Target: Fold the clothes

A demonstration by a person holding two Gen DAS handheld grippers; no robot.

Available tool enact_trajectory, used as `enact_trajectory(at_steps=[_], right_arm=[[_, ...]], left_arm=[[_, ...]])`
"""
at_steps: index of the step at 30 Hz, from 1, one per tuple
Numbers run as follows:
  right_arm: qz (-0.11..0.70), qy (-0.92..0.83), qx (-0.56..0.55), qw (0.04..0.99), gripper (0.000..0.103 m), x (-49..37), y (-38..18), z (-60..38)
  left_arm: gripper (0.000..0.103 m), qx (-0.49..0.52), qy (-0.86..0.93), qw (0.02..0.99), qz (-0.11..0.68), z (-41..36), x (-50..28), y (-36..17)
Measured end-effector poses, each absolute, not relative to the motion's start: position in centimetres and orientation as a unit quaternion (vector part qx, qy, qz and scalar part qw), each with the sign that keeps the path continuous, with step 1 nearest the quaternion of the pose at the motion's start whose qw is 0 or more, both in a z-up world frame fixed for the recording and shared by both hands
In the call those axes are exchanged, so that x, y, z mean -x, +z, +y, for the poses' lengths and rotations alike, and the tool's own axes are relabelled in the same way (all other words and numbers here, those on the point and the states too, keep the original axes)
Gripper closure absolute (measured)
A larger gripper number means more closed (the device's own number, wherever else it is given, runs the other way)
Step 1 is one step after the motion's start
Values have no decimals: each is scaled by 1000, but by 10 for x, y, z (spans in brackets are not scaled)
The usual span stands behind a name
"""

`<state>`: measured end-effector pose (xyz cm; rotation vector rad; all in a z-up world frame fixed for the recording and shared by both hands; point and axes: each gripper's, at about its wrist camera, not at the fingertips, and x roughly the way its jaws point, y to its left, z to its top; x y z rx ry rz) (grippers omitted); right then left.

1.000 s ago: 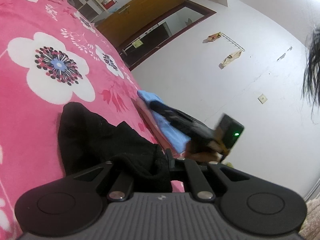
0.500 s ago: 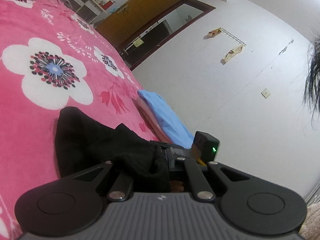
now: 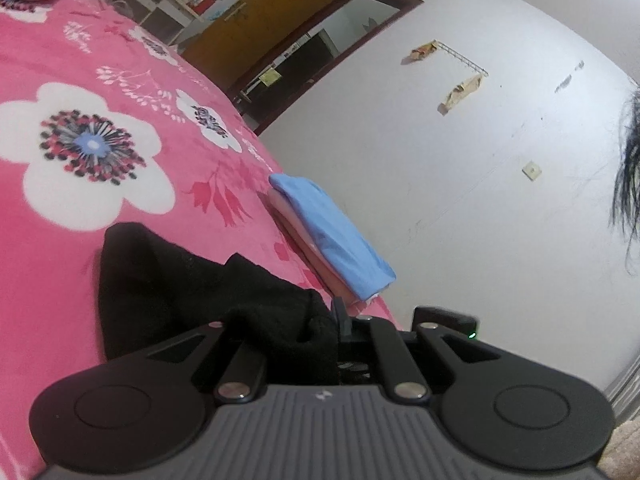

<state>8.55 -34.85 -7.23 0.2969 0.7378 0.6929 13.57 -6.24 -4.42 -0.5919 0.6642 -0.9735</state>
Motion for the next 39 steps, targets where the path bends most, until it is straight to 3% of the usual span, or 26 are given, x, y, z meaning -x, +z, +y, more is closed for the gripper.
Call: enact_trajectory(at_steps=[3, 6, 8, 10, 14, 17, 19, 23, 24, 25, 27, 34, 39], right_arm=[[337, 246, -224, 881, 88, -86, -80, -366], [292, 183, -285, 894, 84, -56, -77, -379], [267, 167, -323, 893, 82, -34, -77, -384], [252, 156, -349, 889, 79, -12, -78, -383], [249, 133, -347, 894, 73, 26, -80, -365], [243, 135, -336, 900, 68, 39, -81, -356], [235, 155, -327, 902, 56, 45, -80, -348], [250, 183, -262, 914, 52, 43, -73, -320], [255, 186, -241, 918, 53, 42, -72, -311], [260, 189, -220, 921, 64, 41, -71, -303], [283, 171, -173, 928, 97, 42, -74, -286], [275, 105, -191, 936, 97, 60, -78, -283], [276, 101, -261, 919, 97, 54, -94, -301]], left_arm=[[88, 261, -455, 788, 321, -78, -146, -37], [60, 248, -458, 782, 341, -100, -162, -30], [32, 249, -454, 772, 368, -121, -179, -32], [25, 265, -434, 755, 414, -140, -200, -43], [24, 314, -379, 713, 500, -159, -232, -70], [22, 318, -371, 712, 504, -158, -231, -70], [22, 315, -368, 714, 505, -157, -229, -67], [21, 294, -360, 721, 513, -161, -228, -53], [21, 289, -358, 723, 515, -162, -229, -50], [21, 284, -357, 724, 518, -164, -229, -46], [21, 275, -354, 726, 522, -167, -229, -39], [18, 252, -344, 701, 572, -168, -232, -39], [18, 206, -323, 707, 594, -145, -219, -37]])
